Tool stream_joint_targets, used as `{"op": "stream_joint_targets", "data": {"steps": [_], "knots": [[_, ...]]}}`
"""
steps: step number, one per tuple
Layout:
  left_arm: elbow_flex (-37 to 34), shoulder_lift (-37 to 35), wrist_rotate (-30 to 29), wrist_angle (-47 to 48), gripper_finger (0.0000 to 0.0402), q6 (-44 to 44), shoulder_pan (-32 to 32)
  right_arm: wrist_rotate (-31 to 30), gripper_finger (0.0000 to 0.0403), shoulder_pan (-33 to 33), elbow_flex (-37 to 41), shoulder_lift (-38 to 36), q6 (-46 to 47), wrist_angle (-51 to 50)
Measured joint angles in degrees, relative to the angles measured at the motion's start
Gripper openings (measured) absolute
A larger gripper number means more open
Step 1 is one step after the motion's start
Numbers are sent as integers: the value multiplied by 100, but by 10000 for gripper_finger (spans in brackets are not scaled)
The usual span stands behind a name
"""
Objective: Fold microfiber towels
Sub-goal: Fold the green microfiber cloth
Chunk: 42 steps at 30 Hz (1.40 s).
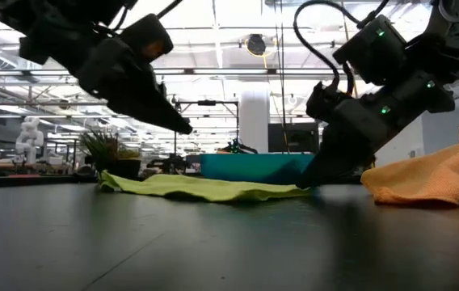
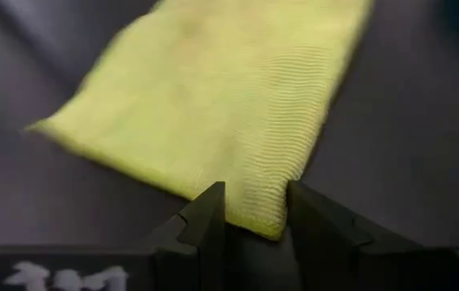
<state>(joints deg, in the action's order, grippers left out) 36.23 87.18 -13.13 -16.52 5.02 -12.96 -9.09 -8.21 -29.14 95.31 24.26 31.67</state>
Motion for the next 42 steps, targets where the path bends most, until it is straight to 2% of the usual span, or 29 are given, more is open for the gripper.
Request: {"op": "stream_joint_targets", "data": {"steps": [6,12,14,19,21,23,26,31,33,35,42], "knots": [[0,0,2,1,145,2,-320,1141,125,-396,2,0,0,822],[0,0,4,1,145,-26,-505,1497,125,-776,2,-21,-744,1462],[0,0,5,1,145,-26,-530,1185,125,-830,2,-38,-1410,1465],[0,0,3,-1,145,-22,-554,-113,125,-876,0,-39,-3642,1083],[0,0,3,-1,145,-10,-554,-418,125,-860,2,-39,-4044,782],[0,0,3,-1,145,35,-554,-540,125,-789,2,-39,-4099,510],[0,0,3,-1,145,125,-554,-507,125,-707,2,-39,-3628,176],[0,0,3,-8,145,175,-552,270,125,-614,2,-39,-2515,163],[0,0,3,-29,145,175,-552,312,125,-607,2,-39,-2405,152],[0,0,3,-47,145,175,-552,243,125,-608,2,-39,-2687,81],[0,0,3,-75,145,228,-550,-627,125,-686,-2,-39,-4151,-200]]}}
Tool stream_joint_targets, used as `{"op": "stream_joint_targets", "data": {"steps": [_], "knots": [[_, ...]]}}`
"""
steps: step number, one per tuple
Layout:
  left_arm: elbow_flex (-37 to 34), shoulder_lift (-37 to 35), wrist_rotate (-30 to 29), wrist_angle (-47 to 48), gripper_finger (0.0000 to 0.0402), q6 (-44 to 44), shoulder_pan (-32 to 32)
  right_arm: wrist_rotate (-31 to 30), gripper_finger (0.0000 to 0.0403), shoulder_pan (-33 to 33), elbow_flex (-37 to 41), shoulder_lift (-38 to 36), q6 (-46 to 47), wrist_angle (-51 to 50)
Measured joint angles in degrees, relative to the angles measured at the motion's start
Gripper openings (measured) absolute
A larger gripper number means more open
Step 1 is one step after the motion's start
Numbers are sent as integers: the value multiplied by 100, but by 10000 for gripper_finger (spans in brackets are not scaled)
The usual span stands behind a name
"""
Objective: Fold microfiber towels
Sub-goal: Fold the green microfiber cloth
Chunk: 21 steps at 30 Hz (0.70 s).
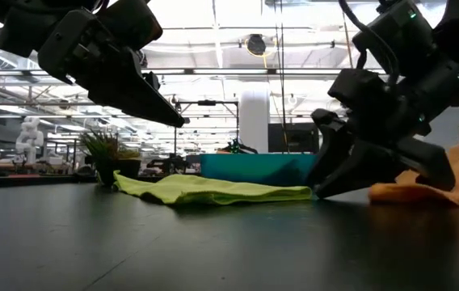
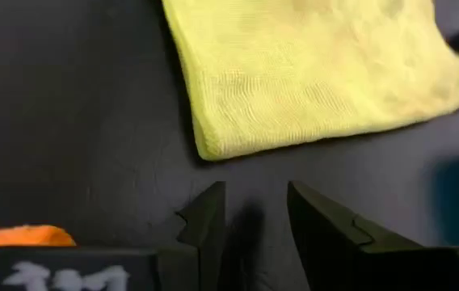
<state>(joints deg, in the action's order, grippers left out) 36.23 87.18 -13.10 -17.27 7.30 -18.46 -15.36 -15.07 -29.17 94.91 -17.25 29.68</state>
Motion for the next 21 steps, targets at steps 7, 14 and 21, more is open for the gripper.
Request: {"op": "stream_joint_targets", "data": {"steps": [7,14,21], "knots": [[0,0,-13,-74,145,32,0,77,125,2,-241,112,-167,-27],[0,0,-42,-128,145,34,0,338,125,-29,-885,862,-165,14],[0,0,20,250,145,80,-86,289,125,-302,-1279,1036,-262,-119]]}}
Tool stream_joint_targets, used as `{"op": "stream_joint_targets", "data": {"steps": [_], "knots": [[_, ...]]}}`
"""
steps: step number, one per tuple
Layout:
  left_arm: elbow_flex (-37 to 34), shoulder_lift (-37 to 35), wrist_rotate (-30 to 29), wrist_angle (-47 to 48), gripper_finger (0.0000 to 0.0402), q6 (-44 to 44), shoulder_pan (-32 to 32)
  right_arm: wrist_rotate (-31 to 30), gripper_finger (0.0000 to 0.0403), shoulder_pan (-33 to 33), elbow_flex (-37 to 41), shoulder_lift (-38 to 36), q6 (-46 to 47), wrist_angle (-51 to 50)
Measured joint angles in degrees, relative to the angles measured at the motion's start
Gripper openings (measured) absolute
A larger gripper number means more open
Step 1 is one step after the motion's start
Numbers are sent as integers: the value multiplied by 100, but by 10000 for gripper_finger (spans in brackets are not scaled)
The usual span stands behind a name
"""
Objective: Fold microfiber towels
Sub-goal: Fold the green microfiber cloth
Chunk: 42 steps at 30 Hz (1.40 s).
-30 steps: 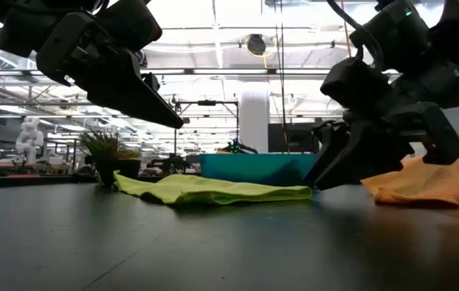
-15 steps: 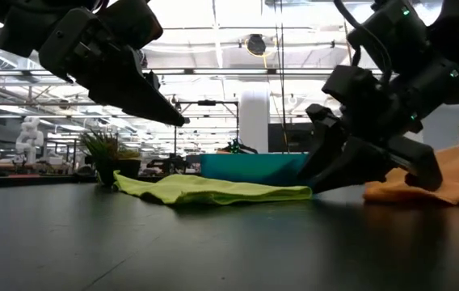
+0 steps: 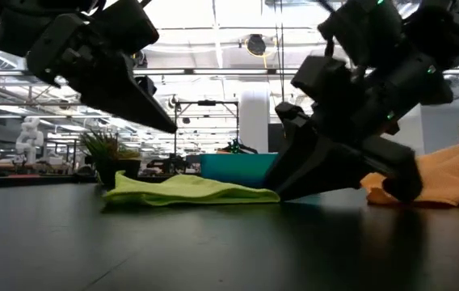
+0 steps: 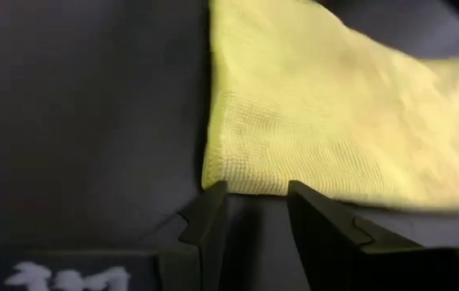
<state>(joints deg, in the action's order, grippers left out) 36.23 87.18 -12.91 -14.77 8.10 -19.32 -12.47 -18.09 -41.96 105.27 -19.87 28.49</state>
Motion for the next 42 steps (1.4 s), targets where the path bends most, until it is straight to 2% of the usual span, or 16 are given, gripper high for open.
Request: {"op": "stream_joint_targets", "data": {"steps": [12,18,26,35,42], "knots": [[0,0,109,132,145,-8,-104,52,125,-387,-439,-11,-336,-95],[0,0,251,133,145,64,-104,-550,125,-374,-439,-6,-973,-667],[0,0,247,129,145,86,-104,-336,125,-372,-445,-17,-1003,-900],[0,0,243,120,145,79,-95,-235,125,-472,-935,-15,-1929,-1536],[0,0,240,120,145,105,-95,-405,125,-453,-970,-15,-2275,-1854]]}}
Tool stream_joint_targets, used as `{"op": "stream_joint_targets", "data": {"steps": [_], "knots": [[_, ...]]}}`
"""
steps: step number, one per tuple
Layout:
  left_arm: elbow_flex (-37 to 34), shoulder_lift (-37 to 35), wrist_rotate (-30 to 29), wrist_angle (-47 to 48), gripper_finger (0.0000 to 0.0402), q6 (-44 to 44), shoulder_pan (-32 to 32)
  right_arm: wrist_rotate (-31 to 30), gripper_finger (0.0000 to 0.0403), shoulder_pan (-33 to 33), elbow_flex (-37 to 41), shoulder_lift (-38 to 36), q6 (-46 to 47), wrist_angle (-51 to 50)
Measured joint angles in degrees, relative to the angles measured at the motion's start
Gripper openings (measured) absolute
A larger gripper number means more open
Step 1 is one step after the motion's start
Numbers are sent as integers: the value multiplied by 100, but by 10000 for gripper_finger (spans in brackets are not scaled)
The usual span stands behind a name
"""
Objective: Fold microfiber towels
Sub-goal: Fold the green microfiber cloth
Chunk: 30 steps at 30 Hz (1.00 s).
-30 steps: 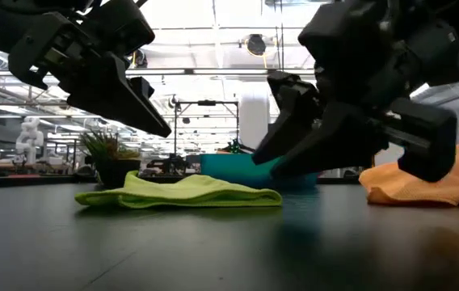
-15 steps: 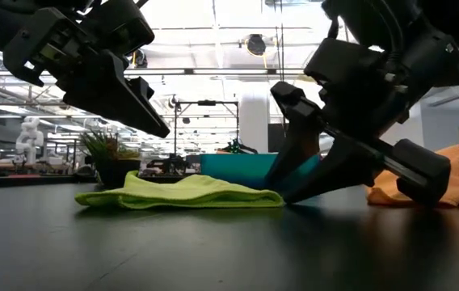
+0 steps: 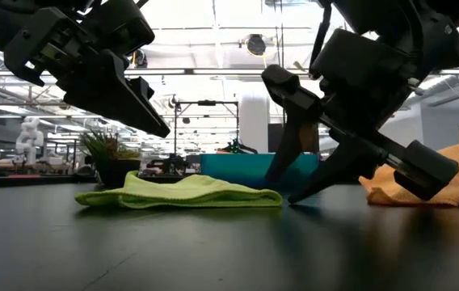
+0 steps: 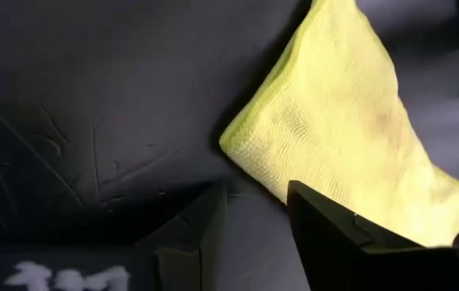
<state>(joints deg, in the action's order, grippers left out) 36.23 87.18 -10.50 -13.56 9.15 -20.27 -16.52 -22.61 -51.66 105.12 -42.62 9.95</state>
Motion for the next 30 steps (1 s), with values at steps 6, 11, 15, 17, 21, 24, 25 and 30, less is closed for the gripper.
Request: {"op": "stream_joint_targets", "data": {"steps": [6,11,15,17,21,24,25,30], "knots": [[0,0,-2,0,145,2,0,8,125,0,-2,0,-312,251],[0,0,-4,0,145,2,0,24,125,0,-10,68,-404,282],[0,0,-4,-6,145,6,0,-2,125,-39,-278,413,-557,252],[0,0,-7,-14,145,10,7,1,125,-61,-490,651,-658,231],[0,0,-9,-11,145,69,6,3,125,-72,-752,852,-689,145],[0,-2,-9,22,145,151,7,7,124,-69,-758,828,-658,134],[0,-2,-9,24,145,153,6,13,122,-65,-758,828,-643,134],[0,-1,-9,46,145,153,5,51,80,-59,-758,837,-475,103]]}}
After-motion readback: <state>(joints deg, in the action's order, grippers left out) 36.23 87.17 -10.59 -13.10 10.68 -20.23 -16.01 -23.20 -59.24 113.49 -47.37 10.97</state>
